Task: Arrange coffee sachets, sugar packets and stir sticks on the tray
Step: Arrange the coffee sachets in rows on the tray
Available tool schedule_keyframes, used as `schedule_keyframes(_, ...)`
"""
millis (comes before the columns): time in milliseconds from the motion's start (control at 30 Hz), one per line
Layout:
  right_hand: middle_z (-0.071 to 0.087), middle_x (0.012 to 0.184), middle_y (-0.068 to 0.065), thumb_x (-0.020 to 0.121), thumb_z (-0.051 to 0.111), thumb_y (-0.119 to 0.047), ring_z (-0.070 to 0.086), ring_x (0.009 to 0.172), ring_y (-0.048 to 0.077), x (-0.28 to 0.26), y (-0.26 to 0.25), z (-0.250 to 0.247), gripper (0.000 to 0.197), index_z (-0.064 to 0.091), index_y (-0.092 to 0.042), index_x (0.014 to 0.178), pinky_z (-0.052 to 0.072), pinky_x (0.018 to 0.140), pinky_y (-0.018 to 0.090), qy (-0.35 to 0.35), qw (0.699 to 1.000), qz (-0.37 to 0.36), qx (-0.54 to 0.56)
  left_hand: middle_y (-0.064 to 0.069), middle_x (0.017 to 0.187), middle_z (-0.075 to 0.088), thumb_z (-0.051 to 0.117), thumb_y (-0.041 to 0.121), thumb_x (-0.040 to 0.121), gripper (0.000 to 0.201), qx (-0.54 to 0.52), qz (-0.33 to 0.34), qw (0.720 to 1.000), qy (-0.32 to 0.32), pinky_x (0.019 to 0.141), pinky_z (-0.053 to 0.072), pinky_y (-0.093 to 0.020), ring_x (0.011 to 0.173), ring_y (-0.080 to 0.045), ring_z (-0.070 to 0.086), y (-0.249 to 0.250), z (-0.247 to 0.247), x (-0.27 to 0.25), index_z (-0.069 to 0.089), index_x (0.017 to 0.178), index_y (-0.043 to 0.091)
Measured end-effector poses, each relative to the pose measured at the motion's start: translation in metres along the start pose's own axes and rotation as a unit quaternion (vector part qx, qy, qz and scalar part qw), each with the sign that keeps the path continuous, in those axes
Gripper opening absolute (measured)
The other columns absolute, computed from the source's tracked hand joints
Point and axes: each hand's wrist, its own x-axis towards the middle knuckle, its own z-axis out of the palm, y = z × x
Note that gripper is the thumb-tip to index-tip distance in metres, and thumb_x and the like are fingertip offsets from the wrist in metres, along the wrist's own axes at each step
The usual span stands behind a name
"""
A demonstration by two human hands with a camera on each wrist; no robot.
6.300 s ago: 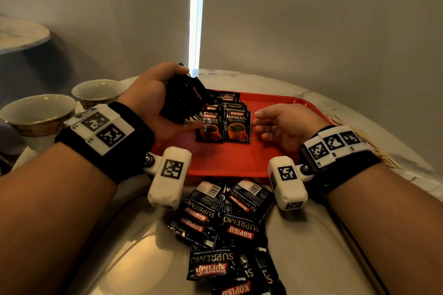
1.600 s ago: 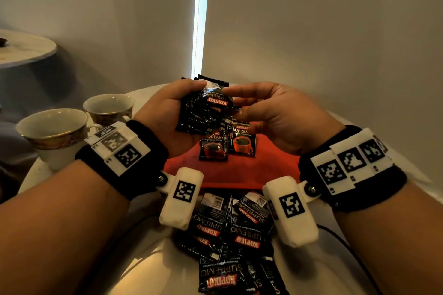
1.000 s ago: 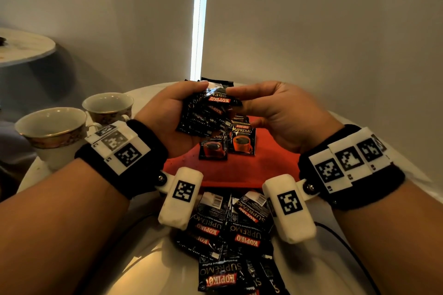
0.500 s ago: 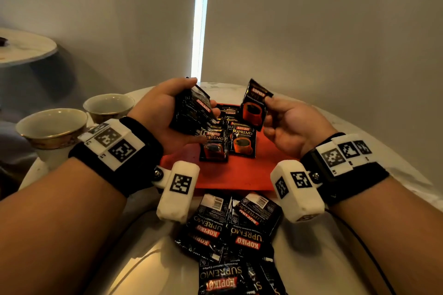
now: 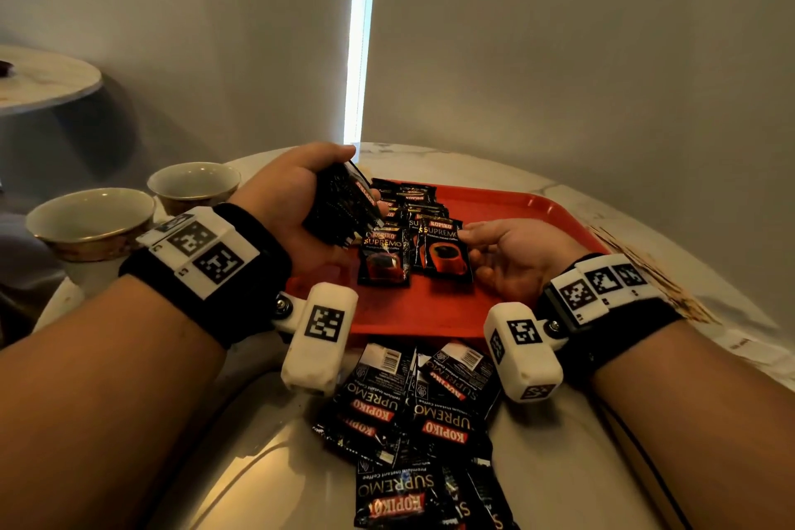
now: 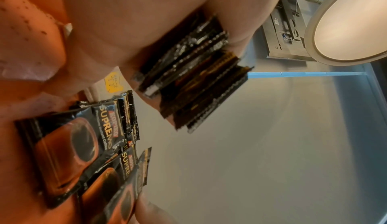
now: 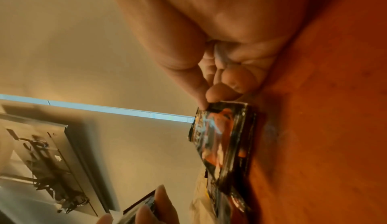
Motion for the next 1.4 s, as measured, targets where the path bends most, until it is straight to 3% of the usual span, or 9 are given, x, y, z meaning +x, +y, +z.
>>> schedule_keyframes(100, 0.060, 0.072, 0.003, 0.092, 0.062, -0.001, 0.053, 0.049, 0.007, 0.002, 0.002, 0.001, 0.011, 0.062, -0.011, 0.095, 0.038, 0.038, 0.016, 0.007, 1.000, -0.013, -0.021, -0.011, 0.094, 0.065, 0.056, 0.038, 0.094, 0.041, -0.014, -0.005, 1.000, 0.002, 0.060, 0.059, -0.042, 0.076, -0.024, 0.068, -0.002, 0.002, -0.001, 0.060, 0.116, 0.004)
schedule_keyframes(433, 0.065, 0.068, 0.003, 0.089, 0.065, 0.002, 0.059, 0.048, 0.008, 0.002, 0.003, 0.002, 0.012, 0.064, -0.009, 0.094, 0.043, 0.039, 0.019, 0.030, 0.998, -0.033, -0.049, -0.010, 0.083, 0.065, 0.053, 0.038, 0.095, 0.034, 0.001, -0.002, 1.000, -0.005, 0.054, 0.057, -0.039, 0.073, -0.023, 0.067, -0.004, 0.005, -0.002, 0.061, 0.101, 0.005)
schedule_keyframes(667, 0.064, 0.074, 0.005, 0.090, 0.066, 0.001, 0.057, 0.051, 0.008, 0.000, 0.004, 0.004, 0.008, 0.063, -0.007, 0.091, 0.043, 0.040, 0.018, 0.035, 0.997, -0.041, -0.056, -0.011, 0.091, 0.066, 0.053, 0.037, 0.095, 0.037, 0.002, 0.002, 1.000, -0.004, 0.057, 0.057, -0.041, 0.075, -0.024, 0.069, -0.005, 0.006, -0.003, 0.060, 0.112, 0.005)
schedule_keyframes(833, 0.063, 0.072, 0.005, 0.090, 0.067, -0.002, 0.056, 0.053, 0.009, -0.001, 0.004, 0.006, 0.007, 0.063, -0.007, 0.090, 0.044, 0.040, 0.018, 0.036, 0.997, -0.043, -0.061, -0.009, 0.083, 0.065, 0.051, 0.036, 0.097, 0.032, 0.009, 0.005, 1.000, -0.007, 0.051, 0.056, -0.038, 0.071, -0.023, 0.068, -0.005, 0.007, -0.002, 0.061, 0.102, 0.006)
schedule_keyframes(933, 0.061, 0.065, 0.000, 0.088, 0.071, -0.010, 0.052, 0.050, 0.009, -0.004, 0.002, 0.006, 0.012, 0.062, -0.008, 0.096, 0.041, 0.039, 0.020, 0.044, 0.997, -0.032, -0.052, -0.010, 0.083, 0.066, 0.052, 0.037, 0.096, 0.032, 0.008, 0.003, 1.000, -0.009, 0.055, 0.057, -0.038, 0.074, -0.023, 0.068, -0.006, 0.006, -0.001, 0.061, 0.102, 0.006)
schedule_keyframes(1067, 0.056, 0.093, 0.007, 0.089, 0.072, -0.026, 0.051, 0.068, 0.016, -0.014, -0.009, 0.008, 0.022, 0.061, -0.011, 0.101, 0.041, 0.052, 0.025, 0.060, 0.993, -0.045, -0.092, -0.010, 0.087, 0.067, 0.054, 0.037, 0.095, 0.035, 0.005, 0.004, 1.000, -0.006, 0.059, 0.058, -0.040, 0.078, -0.024, 0.068, -0.005, 0.005, -0.002, 0.062, 0.107, 0.005)
schedule_keyframes(1167, 0.056, 0.096, 0.010, 0.093, 0.065, -0.040, 0.053, 0.083, 0.023, -0.025, -0.018, 0.014, 0.029, 0.062, -0.012, 0.101, 0.046, 0.070, 0.032, 0.034, 0.990, -0.047, -0.131, -0.010, 0.090, 0.066, 0.055, 0.037, 0.095, 0.039, -0.006, 0.005, 1.000, -0.005, 0.061, 0.058, -0.042, 0.078, -0.024, 0.068, -0.004, 0.005, -0.003, 0.060, 0.114, 0.004)
schedule_keyframes(1267, 0.064, 0.095, 0.014, 0.097, 0.057, -0.046, 0.064, 0.083, 0.025, -0.033, -0.022, 0.021, 0.038, 0.059, -0.010, 0.110, 0.050, 0.090, 0.038, 0.001, 0.990, -0.040, -0.134, -0.010, 0.090, 0.066, 0.056, 0.037, 0.094, 0.038, -0.012, 0.006, 1.000, -0.008, 0.067, 0.057, -0.044, 0.080, -0.025, 0.068, -0.003, 0.005, -0.003, 0.060, 0.114, 0.005)
schedule_keyframes(1400, 0.067, 0.087, 0.015, 0.100, 0.051, -0.045, 0.068, 0.071, 0.024, -0.045, -0.024, 0.036, 0.039, 0.054, -0.009, 0.115, 0.055, 0.052, 0.026, -0.024, 0.992, -0.041, -0.116, -0.011, 0.092, 0.067, 0.056, 0.038, 0.093, 0.042, -0.011, 0.000, 1.000, -0.009, 0.072, 0.057, -0.046, 0.080, -0.025, 0.069, -0.005, 0.005, -0.002, 0.061, 0.115, 0.003)
